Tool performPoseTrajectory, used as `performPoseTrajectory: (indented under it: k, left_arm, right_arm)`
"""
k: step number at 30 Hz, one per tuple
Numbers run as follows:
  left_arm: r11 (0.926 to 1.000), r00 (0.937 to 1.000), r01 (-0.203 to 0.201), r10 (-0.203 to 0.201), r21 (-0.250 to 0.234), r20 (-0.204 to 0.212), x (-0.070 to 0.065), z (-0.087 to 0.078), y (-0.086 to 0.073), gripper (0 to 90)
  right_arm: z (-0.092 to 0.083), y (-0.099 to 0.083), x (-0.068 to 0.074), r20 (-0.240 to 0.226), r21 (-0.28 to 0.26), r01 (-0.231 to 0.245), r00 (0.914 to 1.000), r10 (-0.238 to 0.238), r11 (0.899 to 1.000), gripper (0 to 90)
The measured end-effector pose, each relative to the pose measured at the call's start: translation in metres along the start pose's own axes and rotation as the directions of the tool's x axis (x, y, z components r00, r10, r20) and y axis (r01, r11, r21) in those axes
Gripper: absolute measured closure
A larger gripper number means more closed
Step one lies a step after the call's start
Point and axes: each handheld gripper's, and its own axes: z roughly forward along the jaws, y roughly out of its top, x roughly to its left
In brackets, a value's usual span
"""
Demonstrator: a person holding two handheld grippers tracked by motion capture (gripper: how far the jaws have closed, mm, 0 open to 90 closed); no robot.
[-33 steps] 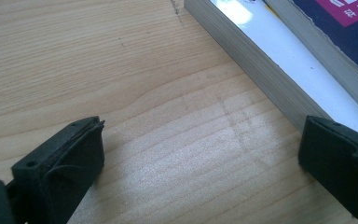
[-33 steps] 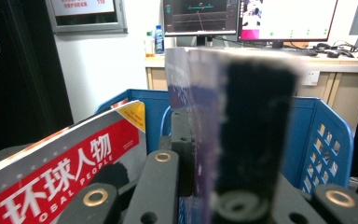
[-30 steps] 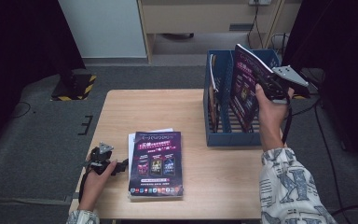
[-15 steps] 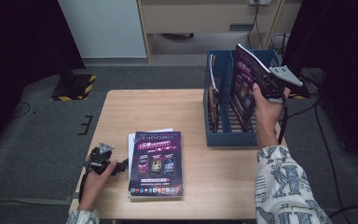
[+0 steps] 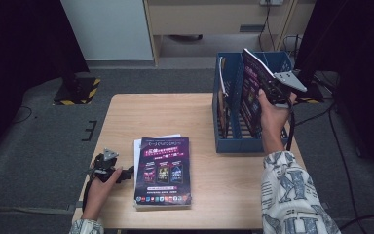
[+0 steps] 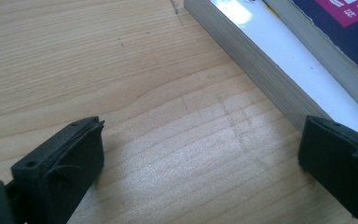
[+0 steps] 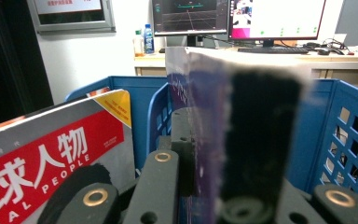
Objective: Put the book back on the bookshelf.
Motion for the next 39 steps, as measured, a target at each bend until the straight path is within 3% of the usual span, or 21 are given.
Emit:
performPoseTrajectory:
  k: [8, 31, 39]
  left_arm:
    - [1.0000, 1.0000, -0.001, 0.001, 0.000, 0.001, 0.000, 0.000, 0.000, 0.0]
    - [1.0000, 1.0000, -0.003, 0.003, 0.000, 0.003, 0.000, 0.000, 0.000, 0.0]
    - [1.0000, 1.0000, -0.002, 0.002, 0.000, 0.002, 0.000, 0.000, 0.000, 0.0]
  right_arm:
    - [0.004, -0.009, 0.002, 0.018, 0.009, -0.002, 0.9998, 0.001, 1.000, 84.0]
    - [0.009, -0.028, 0.005, 0.056, 0.023, 0.054, 0.9969, -0.055, 0.998, 84.0]
    - [0.010, -0.038, 0.006, 0.062, 0.025, 0.043, 0.9971, -0.044, 0.999, 84.0]
